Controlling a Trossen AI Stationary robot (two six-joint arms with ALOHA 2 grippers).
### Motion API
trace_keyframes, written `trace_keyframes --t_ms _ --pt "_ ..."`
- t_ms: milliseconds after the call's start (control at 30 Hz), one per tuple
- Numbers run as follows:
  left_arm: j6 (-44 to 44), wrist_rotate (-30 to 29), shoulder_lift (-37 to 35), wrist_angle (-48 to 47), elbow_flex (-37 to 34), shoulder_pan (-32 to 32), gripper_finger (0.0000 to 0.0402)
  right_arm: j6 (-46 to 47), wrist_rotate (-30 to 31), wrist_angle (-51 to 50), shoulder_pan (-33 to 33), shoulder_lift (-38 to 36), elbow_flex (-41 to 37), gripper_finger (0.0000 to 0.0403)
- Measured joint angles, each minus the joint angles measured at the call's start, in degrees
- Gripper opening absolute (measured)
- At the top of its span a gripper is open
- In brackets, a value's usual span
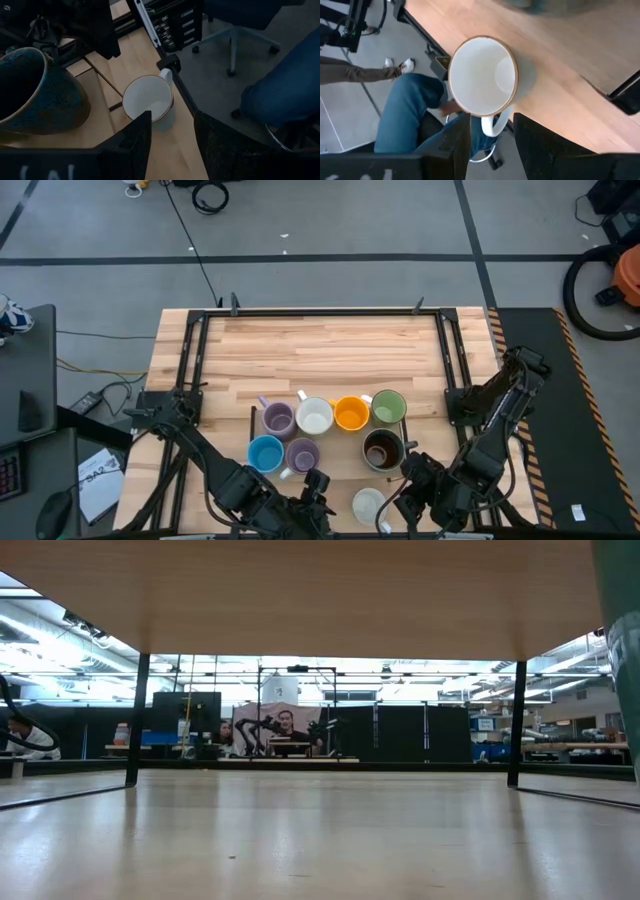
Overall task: Place coffee mugs
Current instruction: Put the blue white mug on the shelf
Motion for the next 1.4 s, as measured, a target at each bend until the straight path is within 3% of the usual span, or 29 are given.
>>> trace_keyframes --t_ms 1400 --pt "-1.4 0.0 0.0 0.2 0.0 0.1 0.0156 0.8 -2.1 6.7 -1.7 10.4 -1.9 0.0153"
